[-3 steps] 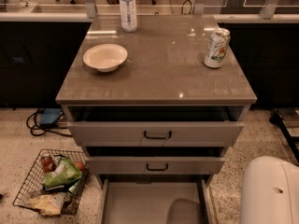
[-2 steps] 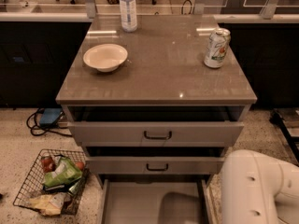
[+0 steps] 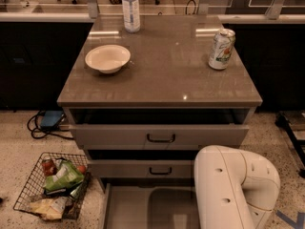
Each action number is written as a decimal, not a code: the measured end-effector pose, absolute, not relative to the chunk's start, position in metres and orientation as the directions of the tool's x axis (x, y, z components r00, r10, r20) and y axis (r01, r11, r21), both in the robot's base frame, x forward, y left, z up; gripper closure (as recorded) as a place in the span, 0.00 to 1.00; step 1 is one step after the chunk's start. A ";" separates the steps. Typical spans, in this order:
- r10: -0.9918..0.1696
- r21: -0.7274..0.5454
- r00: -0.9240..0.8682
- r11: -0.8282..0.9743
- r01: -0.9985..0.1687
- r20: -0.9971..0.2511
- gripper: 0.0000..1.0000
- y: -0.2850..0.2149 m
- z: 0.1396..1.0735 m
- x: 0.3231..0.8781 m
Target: Close bottom drawer
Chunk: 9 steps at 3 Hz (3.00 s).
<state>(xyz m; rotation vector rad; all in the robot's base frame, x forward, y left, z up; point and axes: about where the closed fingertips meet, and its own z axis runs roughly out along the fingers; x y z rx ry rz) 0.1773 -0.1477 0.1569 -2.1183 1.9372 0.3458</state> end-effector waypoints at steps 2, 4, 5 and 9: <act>-0.934 -0.026 0.080 -0.076 -0.997 -0.348 1.00 -0.148 0.157 0.177; -0.862 -0.050 -0.011 0.042 -0.998 -0.507 1.00 -0.132 0.149 0.194; -0.780 0.008 -0.131 0.159 -0.987 -0.612 1.00 -0.096 0.150 0.192; -0.812 -0.041 -0.128 0.183 -0.982 -0.569 1.00 -0.112 0.126 0.200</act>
Offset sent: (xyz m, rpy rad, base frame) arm 0.0031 -0.0037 0.0129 0.3721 -0.0560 -0.0534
